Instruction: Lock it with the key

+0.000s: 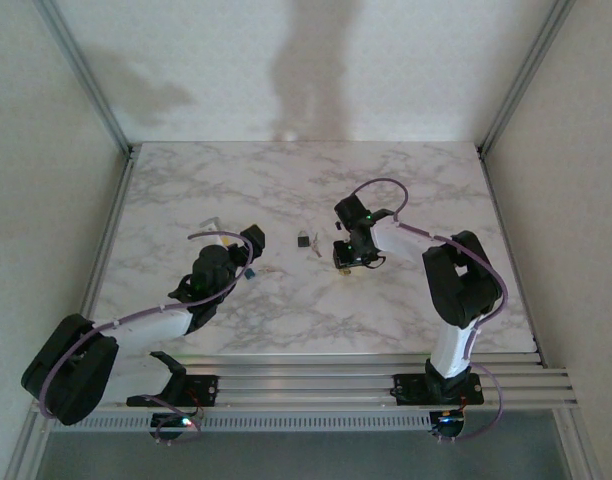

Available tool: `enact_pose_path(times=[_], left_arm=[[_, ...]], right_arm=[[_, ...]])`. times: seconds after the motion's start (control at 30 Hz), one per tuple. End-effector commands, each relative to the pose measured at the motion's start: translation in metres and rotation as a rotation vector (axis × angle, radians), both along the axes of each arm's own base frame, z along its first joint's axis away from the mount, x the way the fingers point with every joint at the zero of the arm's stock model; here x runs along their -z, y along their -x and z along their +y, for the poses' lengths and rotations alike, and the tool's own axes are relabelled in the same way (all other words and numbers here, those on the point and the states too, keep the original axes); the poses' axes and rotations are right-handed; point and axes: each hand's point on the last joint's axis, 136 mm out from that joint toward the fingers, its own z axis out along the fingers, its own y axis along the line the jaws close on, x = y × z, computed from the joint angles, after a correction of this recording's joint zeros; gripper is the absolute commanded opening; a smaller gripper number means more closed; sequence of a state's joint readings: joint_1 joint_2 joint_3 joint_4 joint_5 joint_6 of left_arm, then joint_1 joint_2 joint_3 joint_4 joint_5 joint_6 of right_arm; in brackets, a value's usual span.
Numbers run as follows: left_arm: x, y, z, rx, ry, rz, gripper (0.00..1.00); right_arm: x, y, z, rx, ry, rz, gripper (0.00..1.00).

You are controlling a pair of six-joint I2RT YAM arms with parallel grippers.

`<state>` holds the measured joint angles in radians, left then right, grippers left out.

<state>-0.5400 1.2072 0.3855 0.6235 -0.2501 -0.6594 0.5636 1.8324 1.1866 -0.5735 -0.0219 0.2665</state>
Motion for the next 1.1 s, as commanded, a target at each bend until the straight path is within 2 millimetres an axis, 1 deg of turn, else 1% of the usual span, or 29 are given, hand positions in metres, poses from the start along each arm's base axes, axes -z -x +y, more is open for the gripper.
enact_pose_path(times=[0.0, 0.37, 0.7, 0.93, 1.07], left_arm=[[-0.008, -0.003, -0.006, 0.012, 0.020, -0.007, 0.99], [-0.008, -0.003, -0.006, 0.011, 0.021, -0.009, 0.99], [-0.009, -0.003, -0.006, 0.011, 0.022, -0.010, 0.99], [-0.009, -0.003, -0.006, 0.012, 0.023, -0.009, 0.99], [-0.009, -0.003, -0.006, 0.011, 0.024, -0.010, 1.00]], right_arm=[[0.003, 0.000, -0.002, -0.013, 0.040, 0.017, 0.38], [0.014, -0.002, 0.002, -0.024, 0.044, 0.040, 0.41], [0.028, -0.004, 0.000, -0.024, 0.074, 0.060, 0.36], [0.033, 0.000, 0.005, -0.036, 0.082, 0.072, 0.36], [0.035, 0.001, 0.004, -0.036, 0.089, 0.077, 0.32]])
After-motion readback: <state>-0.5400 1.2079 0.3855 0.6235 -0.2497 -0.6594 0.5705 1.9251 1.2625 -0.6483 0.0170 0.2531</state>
